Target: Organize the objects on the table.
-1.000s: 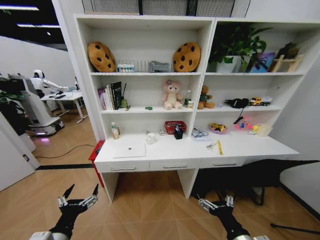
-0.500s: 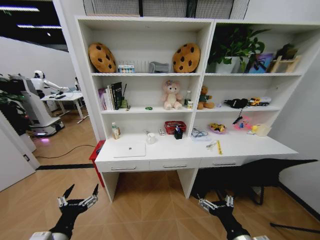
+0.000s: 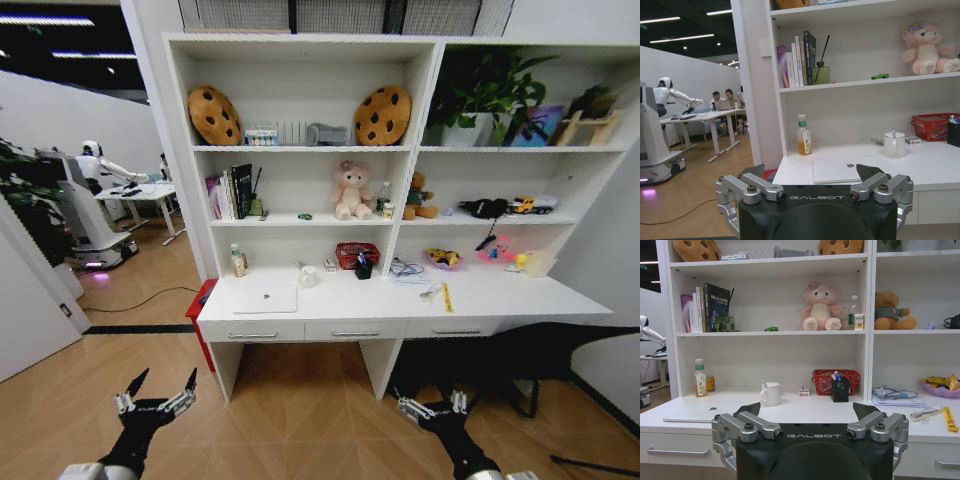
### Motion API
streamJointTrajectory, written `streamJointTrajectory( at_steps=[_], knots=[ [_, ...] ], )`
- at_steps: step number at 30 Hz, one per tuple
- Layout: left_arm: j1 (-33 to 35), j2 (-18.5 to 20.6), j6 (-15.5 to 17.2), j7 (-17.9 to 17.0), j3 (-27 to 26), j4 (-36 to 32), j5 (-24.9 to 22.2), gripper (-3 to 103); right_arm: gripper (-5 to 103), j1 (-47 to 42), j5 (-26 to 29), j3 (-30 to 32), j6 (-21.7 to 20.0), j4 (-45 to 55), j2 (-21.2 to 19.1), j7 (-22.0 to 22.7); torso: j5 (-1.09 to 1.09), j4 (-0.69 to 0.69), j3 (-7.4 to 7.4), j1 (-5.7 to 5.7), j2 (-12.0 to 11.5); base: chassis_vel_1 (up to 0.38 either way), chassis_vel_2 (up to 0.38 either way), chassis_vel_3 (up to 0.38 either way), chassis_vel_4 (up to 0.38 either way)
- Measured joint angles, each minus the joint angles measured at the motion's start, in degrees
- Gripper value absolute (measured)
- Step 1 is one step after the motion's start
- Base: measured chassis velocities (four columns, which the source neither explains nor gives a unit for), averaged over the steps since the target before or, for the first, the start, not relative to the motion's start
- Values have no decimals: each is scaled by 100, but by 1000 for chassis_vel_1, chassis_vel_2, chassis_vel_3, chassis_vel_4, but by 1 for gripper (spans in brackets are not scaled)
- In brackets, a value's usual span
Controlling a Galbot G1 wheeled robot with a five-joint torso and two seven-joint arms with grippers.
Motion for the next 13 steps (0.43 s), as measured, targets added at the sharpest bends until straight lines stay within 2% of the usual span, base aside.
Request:
streamJointTrajectory(
  at_steps=[13],
  knots=[
    [0, 0, 0, 0, 0, 0, 0, 100, 100, 0, 0, 0, 0, 0, 0, 0, 0, 0, 0, 0, 0, 0, 0, 0, 0]
  ],
)
